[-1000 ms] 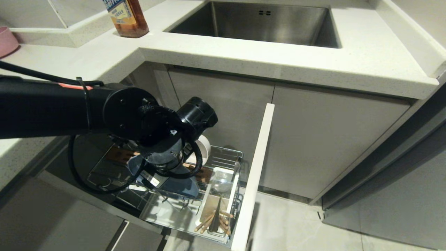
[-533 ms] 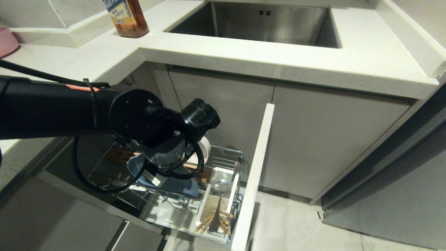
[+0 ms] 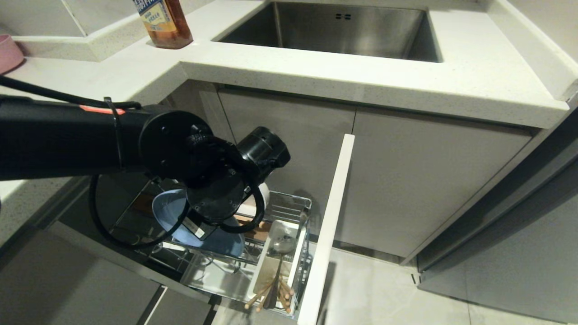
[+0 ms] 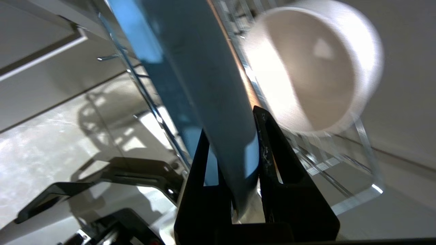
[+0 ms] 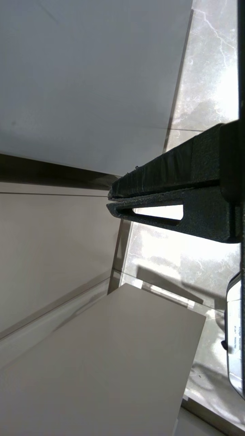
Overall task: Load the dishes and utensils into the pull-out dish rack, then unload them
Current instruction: Take the plate out of the cupboard
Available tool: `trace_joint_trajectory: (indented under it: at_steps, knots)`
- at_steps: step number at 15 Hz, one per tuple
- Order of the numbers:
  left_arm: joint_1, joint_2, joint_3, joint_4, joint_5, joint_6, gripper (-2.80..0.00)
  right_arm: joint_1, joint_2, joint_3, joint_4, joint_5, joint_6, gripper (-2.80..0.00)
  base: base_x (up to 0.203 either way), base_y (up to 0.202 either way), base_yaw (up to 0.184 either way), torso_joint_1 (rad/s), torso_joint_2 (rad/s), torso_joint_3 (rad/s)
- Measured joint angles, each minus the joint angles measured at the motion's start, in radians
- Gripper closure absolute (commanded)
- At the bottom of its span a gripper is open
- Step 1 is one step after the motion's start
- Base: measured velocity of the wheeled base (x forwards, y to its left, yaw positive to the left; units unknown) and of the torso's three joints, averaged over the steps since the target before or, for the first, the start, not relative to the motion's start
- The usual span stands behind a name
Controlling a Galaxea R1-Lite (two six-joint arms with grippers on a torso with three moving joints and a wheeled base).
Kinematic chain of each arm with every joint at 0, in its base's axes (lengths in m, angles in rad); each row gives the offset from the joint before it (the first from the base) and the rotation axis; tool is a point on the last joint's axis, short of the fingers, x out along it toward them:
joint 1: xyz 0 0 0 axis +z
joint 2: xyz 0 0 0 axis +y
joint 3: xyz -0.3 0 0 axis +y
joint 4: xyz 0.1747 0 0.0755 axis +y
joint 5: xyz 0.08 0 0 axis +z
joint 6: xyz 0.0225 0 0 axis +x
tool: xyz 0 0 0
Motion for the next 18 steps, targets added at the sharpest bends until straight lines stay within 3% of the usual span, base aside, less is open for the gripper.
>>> trace_joint_trajectory:
  at_steps: [6,9,13,18]
  knots:
    - [-0.126,-0.121,-0.124,0.092,0.02,0.021,0.0,0.0,0.0,0.0,0.0,0.0,0.0,0.0,0.0,0.0,0.0,0.0,0.0,0.0]
    - [-0.22,-0.185,-0.214,0.125,0.022,0.085,0.0,0.0,0.0,0.0,0.0,0.0,0.0,0.0,0.0,0.0,0.0,0.0,0.0,0.0]
    - [-0.338,-0.254,-0.354,0.127,0.09,0.287,0.0,0.0,0.0,0.0,0.0,0.0,0.0,0.0,0.0,0.0,0.0,0.0,0.0,0.0]
    - [-0.39,-0.291,-0.384,0.053,0.293,0.658,0.0,0.0,0.0,0.0,0.0,0.0,0.0,0.0,0.0,0.0,0.0,0.0,0.0,0.0]
